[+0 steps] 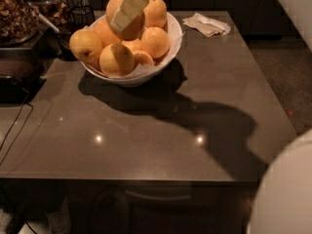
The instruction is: Pick orange from white bowl
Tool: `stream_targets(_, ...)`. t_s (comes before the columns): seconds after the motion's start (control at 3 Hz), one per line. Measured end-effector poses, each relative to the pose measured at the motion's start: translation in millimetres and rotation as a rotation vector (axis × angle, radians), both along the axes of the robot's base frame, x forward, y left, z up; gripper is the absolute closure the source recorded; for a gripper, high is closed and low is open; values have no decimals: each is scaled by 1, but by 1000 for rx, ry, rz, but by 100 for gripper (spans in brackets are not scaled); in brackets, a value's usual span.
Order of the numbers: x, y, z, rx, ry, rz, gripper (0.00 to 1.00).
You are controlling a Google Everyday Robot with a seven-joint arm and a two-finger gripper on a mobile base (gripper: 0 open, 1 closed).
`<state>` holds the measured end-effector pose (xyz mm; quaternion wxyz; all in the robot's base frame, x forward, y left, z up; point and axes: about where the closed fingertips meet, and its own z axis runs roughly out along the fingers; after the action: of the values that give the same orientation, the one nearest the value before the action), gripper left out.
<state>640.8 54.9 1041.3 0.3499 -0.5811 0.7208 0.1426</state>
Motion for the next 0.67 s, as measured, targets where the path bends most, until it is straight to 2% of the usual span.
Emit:
stream_targets(0.33, -26, -10, 0, 23, 4, -52, 100)
stream_targets(0.67, -52, -13, -3, 8, 21, -103, 100)
